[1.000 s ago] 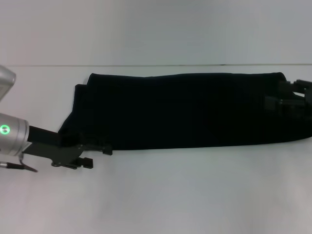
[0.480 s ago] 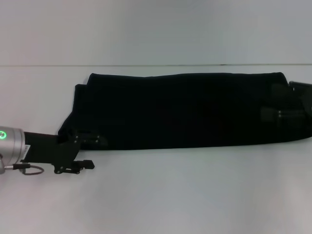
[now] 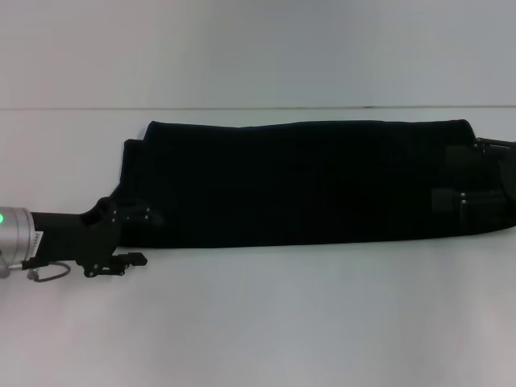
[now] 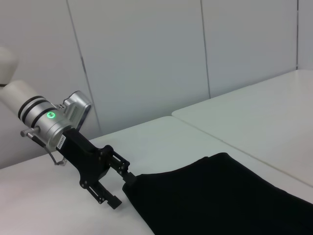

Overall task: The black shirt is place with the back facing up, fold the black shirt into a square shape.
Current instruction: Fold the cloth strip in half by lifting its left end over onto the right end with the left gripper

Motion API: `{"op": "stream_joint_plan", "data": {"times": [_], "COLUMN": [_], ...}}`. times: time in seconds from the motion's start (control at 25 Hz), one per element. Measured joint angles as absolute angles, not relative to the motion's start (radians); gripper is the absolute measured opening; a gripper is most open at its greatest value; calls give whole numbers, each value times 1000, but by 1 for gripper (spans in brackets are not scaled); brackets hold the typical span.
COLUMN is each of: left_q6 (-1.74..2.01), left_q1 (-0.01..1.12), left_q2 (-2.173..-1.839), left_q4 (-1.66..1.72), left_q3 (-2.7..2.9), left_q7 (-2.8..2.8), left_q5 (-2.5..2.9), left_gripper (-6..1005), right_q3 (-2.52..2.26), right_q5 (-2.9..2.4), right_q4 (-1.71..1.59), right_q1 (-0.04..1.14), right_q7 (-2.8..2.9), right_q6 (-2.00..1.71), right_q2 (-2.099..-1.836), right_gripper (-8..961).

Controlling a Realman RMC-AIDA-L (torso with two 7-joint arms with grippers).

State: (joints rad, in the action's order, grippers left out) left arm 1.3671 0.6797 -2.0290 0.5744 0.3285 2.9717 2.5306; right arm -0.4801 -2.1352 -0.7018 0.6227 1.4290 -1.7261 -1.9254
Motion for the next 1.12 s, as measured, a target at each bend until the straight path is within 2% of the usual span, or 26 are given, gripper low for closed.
{"op": "stream_joint_plan", "data": {"times": [1.12], "left_q6": [1301], "left_q1": [671], "left_q2": [-2028], "left_q4": [566], "left_q3": [321], "left_q7": [2977], "left_q5": [2531], "left_gripper": [740], "right_q3": [-466], "right_q5": [-2133], "right_q4": [-703], "right_q1": [626], "right_q7": [1425], "right_q6": [-1707], "right_q2": [-1932], "right_gripper": [940]}}
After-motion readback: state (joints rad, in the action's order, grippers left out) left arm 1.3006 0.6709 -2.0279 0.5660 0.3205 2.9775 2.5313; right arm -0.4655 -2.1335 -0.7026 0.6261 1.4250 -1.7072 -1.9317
